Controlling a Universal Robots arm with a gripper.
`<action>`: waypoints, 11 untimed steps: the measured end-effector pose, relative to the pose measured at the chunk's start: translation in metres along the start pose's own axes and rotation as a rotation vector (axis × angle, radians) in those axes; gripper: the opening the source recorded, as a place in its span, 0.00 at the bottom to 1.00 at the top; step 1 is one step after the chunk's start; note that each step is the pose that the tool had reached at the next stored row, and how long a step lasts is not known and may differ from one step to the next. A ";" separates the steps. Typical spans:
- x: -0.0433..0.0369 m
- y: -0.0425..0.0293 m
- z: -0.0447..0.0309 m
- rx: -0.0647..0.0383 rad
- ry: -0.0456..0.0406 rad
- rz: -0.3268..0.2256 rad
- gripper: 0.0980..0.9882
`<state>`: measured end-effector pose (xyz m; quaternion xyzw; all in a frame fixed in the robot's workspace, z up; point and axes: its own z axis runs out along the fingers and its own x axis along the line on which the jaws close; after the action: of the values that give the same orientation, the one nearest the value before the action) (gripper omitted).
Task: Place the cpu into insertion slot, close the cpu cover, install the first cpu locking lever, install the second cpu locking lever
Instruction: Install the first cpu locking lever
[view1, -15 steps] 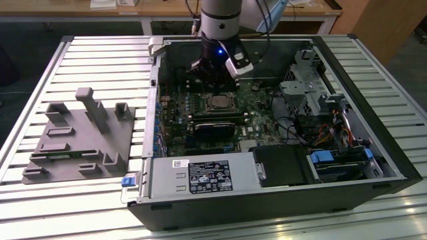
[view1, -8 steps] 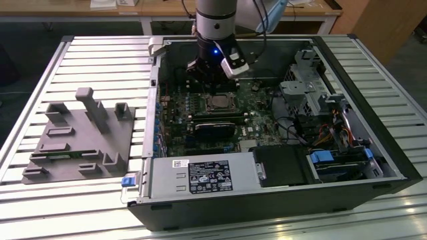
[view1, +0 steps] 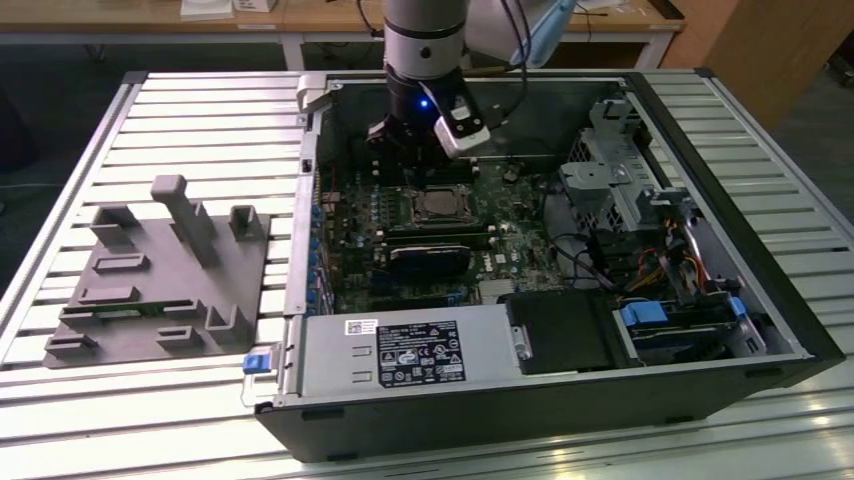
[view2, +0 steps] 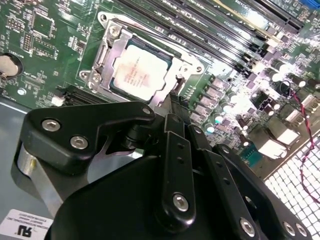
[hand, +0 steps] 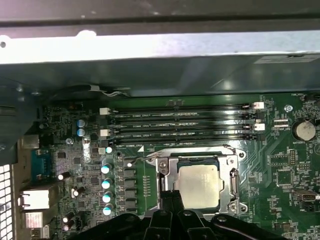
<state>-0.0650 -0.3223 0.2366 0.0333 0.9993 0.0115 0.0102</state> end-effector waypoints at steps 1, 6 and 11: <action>0.0009 -0.0001 0.0000 0.000 0.0000 0.000 0.01; 0.0052 -0.0004 -0.0001 0.000 0.0000 0.000 0.01; 0.0102 -0.0007 -0.0002 0.000 0.0000 0.000 0.01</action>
<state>-0.0752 -0.3223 0.2366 0.0333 0.9993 0.0114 0.0102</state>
